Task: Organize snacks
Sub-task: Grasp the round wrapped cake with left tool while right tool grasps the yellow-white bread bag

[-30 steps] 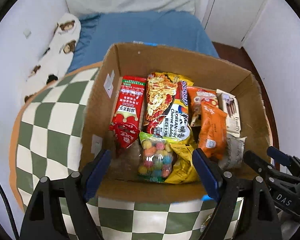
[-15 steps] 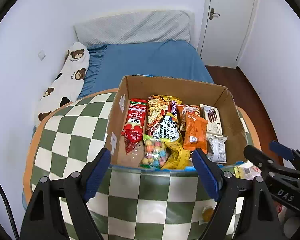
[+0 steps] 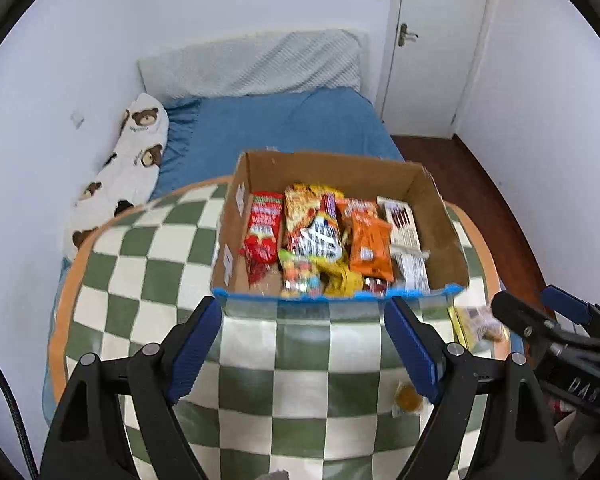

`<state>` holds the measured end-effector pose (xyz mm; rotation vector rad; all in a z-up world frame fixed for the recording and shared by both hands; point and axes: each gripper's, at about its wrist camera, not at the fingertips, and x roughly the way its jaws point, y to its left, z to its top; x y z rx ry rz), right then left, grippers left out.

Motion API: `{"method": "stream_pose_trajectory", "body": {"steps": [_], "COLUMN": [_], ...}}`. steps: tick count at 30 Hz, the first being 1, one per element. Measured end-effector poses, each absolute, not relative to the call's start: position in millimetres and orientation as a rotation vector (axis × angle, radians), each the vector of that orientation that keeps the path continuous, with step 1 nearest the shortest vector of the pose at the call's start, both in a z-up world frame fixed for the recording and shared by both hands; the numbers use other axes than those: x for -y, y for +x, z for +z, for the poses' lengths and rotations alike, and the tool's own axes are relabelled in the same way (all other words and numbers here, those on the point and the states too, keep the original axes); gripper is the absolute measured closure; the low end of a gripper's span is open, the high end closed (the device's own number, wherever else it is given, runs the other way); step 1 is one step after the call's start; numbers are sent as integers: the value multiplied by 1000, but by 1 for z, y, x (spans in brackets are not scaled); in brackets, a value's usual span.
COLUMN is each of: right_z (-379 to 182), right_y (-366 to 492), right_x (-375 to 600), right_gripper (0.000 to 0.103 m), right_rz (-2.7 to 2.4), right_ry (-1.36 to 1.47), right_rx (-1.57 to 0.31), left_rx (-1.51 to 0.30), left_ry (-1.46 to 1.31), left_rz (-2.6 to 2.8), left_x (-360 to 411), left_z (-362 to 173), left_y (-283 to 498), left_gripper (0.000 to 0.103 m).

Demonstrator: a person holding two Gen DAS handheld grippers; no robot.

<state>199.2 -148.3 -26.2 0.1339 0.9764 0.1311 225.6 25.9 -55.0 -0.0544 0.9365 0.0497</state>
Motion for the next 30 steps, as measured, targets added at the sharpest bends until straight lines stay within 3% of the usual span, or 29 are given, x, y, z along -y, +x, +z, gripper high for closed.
{"method": "stream_pose_trajectory", "body": {"steps": [8, 17, 25, 28, 30], "right_z": [-75, -167, -266, -288, -292], "right_y": [193, 249, 279, 293, 303], "right_x": [208, 293, 381, 384, 375], "right_gripper": [7, 7, 8, 17, 33], "right_rz": [30, -30, -148, -159, -137], "right_ry": [233, 308, 898, 976, 887], "right_rx": [-1110, -1297, -1460, -1474, -1501], "left_rx": [-1170, -1462, -1564, -1574, -1582], "left_ry": [-81, -148, -218, -230, -228], "left_rz": [-63, -61, 14, 35, 41], "left_x": [16, 82, 98, 100, 104], "left_z": [-136, -255, -298, -303, -305], "left_y": [231, 257, 266, 267, 267], "left_gripper": [20, 20, 20, 20, 20]}}
